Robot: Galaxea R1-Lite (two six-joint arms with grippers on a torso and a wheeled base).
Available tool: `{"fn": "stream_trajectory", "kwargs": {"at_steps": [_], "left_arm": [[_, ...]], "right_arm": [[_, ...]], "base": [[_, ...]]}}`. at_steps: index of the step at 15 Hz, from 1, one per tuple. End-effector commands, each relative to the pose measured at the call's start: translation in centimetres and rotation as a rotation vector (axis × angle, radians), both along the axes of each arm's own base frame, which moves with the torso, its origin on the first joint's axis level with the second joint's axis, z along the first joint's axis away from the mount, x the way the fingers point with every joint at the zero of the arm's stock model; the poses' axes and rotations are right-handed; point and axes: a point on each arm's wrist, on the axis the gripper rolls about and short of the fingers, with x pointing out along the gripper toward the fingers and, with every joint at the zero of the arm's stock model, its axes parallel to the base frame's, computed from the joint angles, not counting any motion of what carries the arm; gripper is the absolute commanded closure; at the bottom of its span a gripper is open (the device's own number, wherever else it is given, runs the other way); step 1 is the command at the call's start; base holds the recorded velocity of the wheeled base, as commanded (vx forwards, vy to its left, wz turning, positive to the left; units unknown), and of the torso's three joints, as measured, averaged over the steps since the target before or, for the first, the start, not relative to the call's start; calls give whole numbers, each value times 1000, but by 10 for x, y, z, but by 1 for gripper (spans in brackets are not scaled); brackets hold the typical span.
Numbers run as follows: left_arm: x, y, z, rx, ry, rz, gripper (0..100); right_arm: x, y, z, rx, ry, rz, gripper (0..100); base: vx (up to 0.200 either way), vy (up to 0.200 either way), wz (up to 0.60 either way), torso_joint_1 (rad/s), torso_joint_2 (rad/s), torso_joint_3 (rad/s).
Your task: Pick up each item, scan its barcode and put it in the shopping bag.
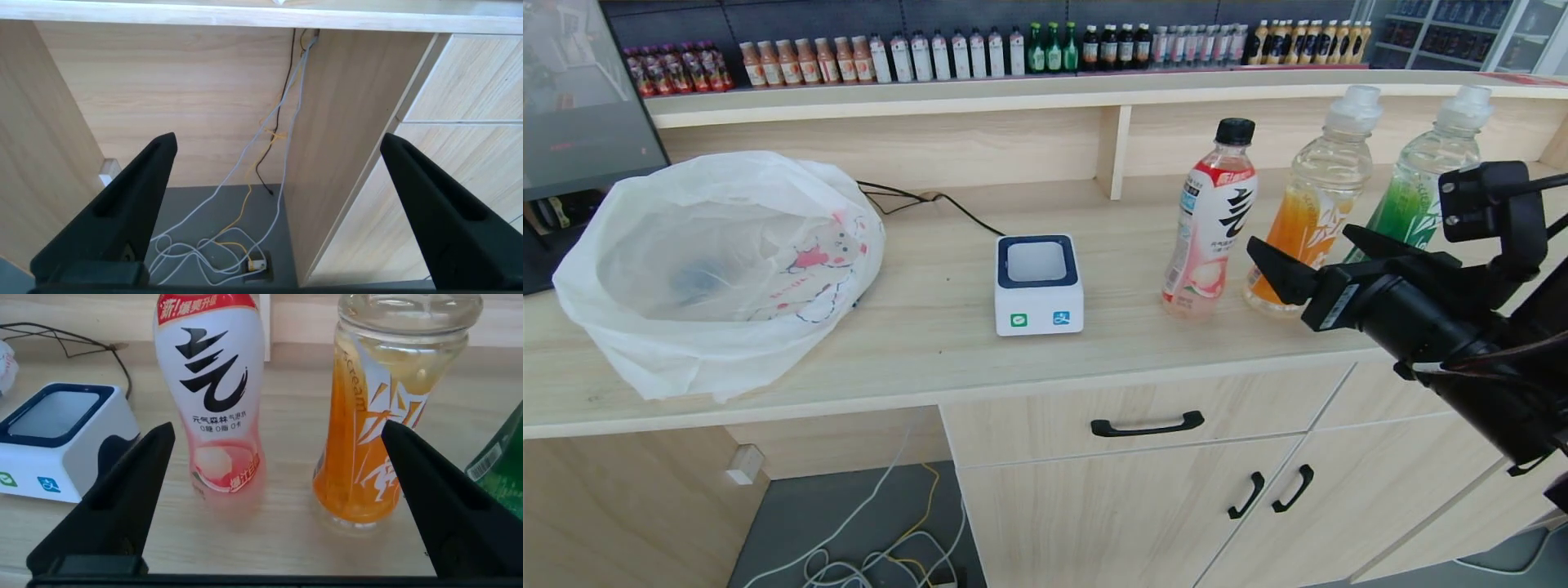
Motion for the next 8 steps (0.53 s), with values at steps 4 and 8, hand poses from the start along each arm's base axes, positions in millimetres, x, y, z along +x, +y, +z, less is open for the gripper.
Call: {"fn": "stream_trajectory", "kwargs": {"at_steps": [4,8], "left_arm": [[0,0,0,0,0,1,0],[0,0,0,0,0,1,0]], "right_arm": [[7,5,-7,-18,22,16,0],[20,13,-9,-49,19,25,0]], "base": [[0,0,0,0,0,0],[0,0,0,0,0,0]]}}
